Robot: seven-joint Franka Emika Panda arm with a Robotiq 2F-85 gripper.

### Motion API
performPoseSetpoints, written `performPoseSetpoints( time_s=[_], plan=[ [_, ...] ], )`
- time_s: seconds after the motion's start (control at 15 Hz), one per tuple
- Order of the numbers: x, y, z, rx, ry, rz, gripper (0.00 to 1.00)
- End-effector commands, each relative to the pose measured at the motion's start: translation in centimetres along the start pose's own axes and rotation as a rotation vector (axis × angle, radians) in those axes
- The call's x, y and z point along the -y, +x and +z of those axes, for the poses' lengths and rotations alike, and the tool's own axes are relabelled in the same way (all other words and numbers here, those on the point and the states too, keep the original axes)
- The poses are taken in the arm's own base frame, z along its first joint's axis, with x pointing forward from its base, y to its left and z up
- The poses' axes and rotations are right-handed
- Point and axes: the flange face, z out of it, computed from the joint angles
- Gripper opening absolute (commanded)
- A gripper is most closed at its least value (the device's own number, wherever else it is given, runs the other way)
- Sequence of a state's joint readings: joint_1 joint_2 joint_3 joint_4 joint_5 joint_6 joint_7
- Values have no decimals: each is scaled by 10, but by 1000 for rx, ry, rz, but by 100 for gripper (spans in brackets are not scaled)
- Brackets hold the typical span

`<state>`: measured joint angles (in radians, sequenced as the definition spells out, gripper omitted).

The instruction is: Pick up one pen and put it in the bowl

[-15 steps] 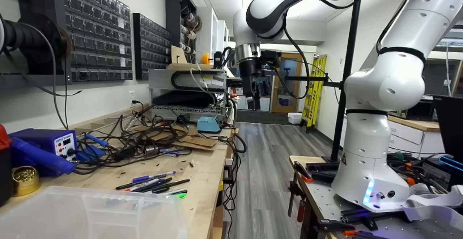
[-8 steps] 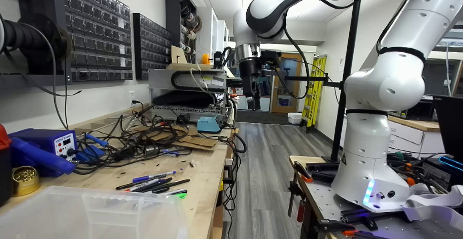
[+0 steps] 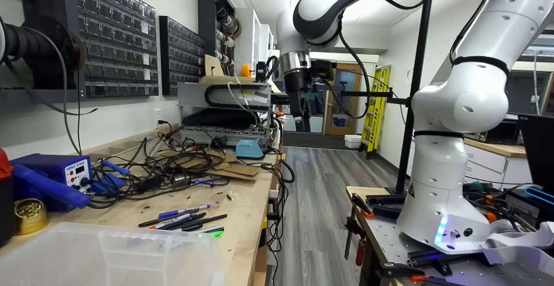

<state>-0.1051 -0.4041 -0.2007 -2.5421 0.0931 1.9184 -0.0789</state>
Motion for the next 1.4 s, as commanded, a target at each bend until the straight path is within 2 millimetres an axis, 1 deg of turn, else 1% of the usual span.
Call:
performPoseSetpoints(
  time_s=[0.0,0.2,0.33,0.47,0.53,0.6,0.8,0.93,1.13,1.2,1.33],
  plan=[
    [35,10,2,-24,1,-45,100],
    [67,26,8,-69,-18,-113,100],
    [86,45,20,-132,-42,-190,100],
    [100,71,34,-174,-60,-260,100],
    [103,89,44,-193,-70,-298,100],
    [107,102,50,-212,-77,-335,100],
    [114,145,67,-251,-79,-453,100],
    [117,169,74,-257,-71,-529,100],
    [123,193,80,-255,-65,-650,100],
    [126,198,81,-257,-62,-692,100],
    [133,201,83,-257,-58,-771,100]
  ],
)
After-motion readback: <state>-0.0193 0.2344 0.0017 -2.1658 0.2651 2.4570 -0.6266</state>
